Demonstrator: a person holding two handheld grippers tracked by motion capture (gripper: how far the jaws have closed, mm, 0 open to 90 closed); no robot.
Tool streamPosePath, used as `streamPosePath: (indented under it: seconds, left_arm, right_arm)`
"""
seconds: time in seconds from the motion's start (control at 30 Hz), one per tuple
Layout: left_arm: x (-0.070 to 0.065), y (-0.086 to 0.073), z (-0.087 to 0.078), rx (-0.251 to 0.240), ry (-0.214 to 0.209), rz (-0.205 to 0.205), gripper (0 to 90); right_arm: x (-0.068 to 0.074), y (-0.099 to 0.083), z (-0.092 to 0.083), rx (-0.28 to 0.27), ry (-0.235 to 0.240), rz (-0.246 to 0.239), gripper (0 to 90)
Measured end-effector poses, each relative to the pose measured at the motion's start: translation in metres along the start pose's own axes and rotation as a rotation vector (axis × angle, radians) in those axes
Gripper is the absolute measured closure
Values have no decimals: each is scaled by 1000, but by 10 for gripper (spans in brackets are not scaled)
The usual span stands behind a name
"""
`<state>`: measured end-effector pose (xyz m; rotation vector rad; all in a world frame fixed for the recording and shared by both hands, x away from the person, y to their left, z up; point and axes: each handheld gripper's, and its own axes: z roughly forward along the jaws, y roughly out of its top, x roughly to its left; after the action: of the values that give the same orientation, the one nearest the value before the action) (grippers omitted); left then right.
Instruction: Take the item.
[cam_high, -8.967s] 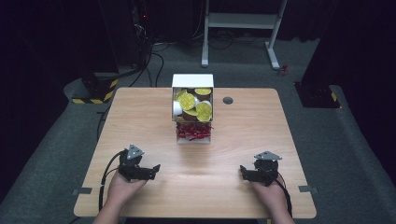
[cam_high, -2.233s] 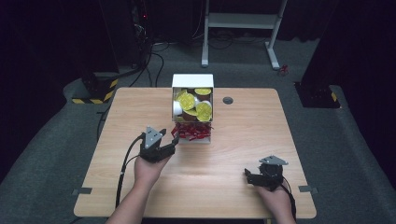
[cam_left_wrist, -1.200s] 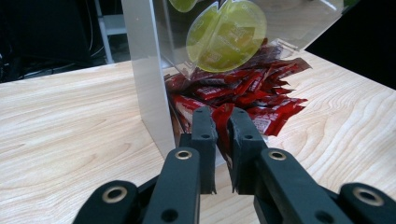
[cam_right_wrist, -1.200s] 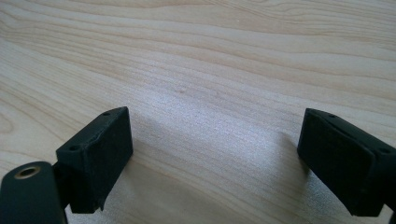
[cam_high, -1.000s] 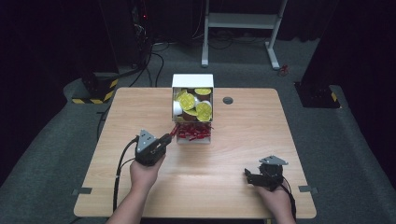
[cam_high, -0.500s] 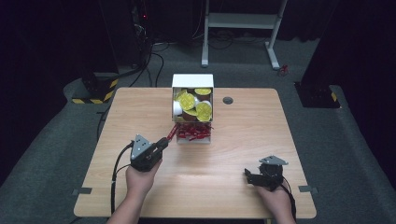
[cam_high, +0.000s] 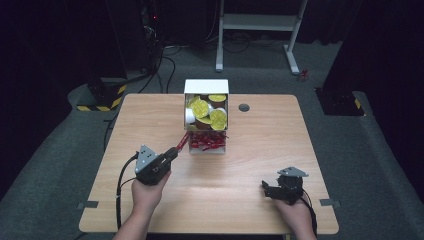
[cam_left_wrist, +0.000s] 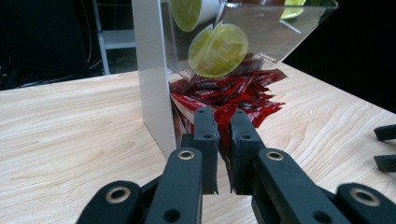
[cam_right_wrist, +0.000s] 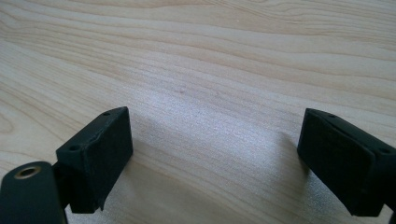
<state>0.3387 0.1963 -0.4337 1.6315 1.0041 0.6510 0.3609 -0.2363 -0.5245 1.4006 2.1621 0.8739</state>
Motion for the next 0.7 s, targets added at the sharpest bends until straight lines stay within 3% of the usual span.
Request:
streamPosePath:
  seconds: [0.7]
  left_arm:
    - [13,1,-16,-9,35,4,842]
  right_arm:
    - [0,0,0,0,-1,1,103]
